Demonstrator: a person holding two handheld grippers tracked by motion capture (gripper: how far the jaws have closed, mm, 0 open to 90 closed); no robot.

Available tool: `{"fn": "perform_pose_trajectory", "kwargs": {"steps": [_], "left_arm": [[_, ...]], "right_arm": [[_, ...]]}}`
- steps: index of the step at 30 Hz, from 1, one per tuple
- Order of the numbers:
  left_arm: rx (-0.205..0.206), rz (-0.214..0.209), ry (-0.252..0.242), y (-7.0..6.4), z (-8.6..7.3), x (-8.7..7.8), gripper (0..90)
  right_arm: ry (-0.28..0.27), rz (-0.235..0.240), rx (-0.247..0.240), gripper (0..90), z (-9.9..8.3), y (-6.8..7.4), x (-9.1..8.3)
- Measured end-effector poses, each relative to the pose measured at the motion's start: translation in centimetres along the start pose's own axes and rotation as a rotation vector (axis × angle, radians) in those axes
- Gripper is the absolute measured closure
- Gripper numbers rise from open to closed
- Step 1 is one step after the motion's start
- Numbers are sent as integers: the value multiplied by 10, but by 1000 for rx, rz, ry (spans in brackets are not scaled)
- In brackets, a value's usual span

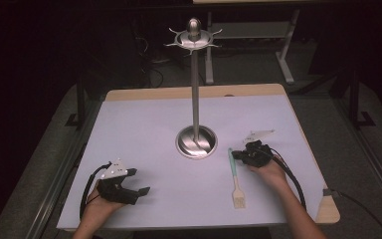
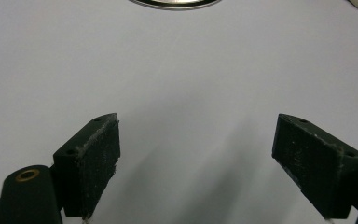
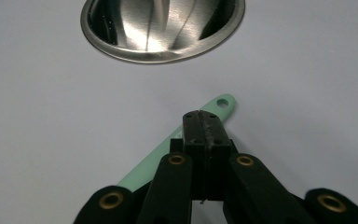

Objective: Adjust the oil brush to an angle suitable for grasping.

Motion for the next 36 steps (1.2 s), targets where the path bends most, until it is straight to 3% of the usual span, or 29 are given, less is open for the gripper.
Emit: {"fn": "perform_pose_trajectory", "kwargs": {"steps": [16,24,36], "left_arm": [[5,-2,4,0,0,0,148],[6,-1,3,0,0,0,148],[3,-8,4,-4,1,3,148]], "right_arm": [[7,36,-31,899,3,15,5],[53,32,-48,899,1,24,-12],[118,82,-83,899,-14,49,-39]]}}
Point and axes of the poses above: each handheld gripper's, and its own axes: x roughly forward along the jaws, z roughly out of its top, y roughly to its left, the point moved 3 cm from there along x, roughly forward along the jaws, and after that the axes turned 5 degrees about x, right-handed, at the moved point
